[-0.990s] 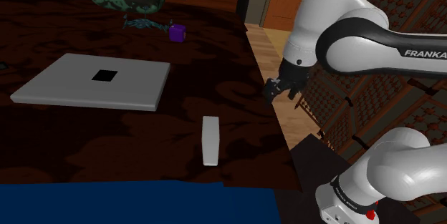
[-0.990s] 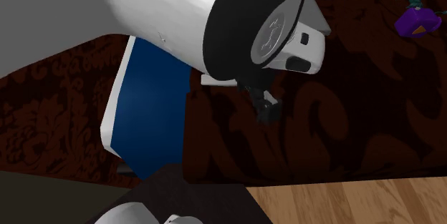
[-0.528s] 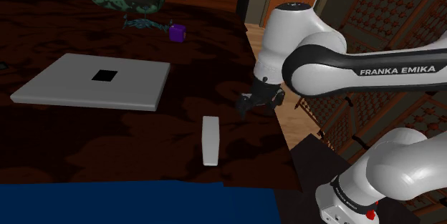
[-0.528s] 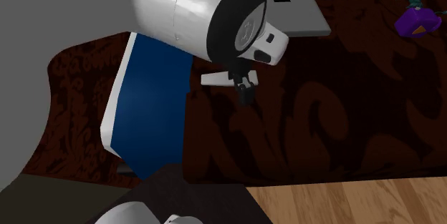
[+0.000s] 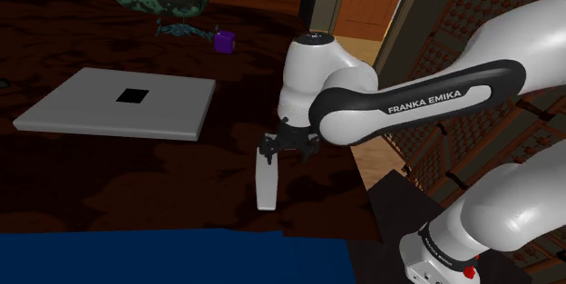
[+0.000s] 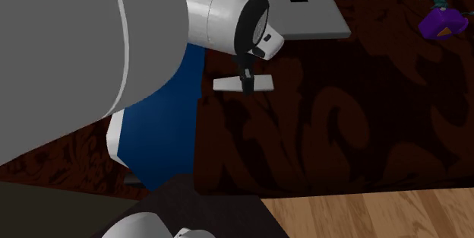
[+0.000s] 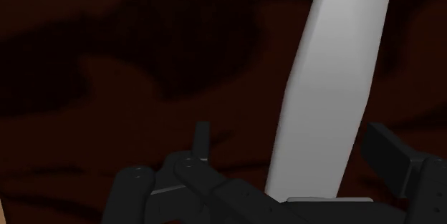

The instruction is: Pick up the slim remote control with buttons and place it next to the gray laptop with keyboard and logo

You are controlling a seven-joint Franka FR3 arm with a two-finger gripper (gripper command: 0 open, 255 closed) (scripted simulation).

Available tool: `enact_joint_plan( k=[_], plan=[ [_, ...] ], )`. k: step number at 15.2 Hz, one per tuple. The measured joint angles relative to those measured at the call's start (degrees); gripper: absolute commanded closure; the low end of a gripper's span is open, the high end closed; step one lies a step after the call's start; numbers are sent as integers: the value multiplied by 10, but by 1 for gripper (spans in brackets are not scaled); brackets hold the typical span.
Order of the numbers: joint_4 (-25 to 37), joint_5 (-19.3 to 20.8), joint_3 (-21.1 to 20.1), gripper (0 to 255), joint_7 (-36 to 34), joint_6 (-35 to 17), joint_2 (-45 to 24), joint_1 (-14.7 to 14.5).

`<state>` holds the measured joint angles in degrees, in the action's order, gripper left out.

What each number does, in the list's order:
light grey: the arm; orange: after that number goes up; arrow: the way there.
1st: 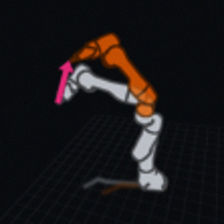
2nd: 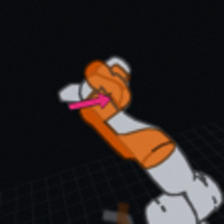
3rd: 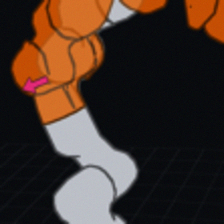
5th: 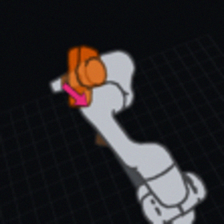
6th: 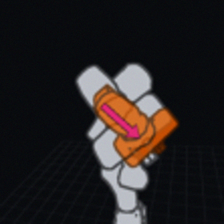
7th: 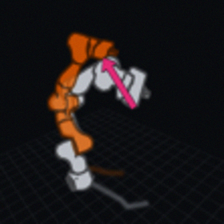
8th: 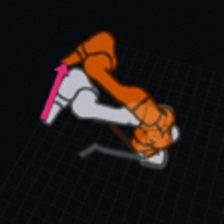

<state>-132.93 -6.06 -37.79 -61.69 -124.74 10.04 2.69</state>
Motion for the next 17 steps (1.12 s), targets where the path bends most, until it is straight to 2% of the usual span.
enact_joint_plan(
  k=[3,6,11,17],
  plan=[
    [39,53,-25,0,-84,-33,-84,7],
    [52,82,-29,0,-123,-50,-121,4],
    [43,113,-26,0,-147,-84,-154,0],
    [36,119,-25,0,-152,-97,-161,-1]
  ],
)
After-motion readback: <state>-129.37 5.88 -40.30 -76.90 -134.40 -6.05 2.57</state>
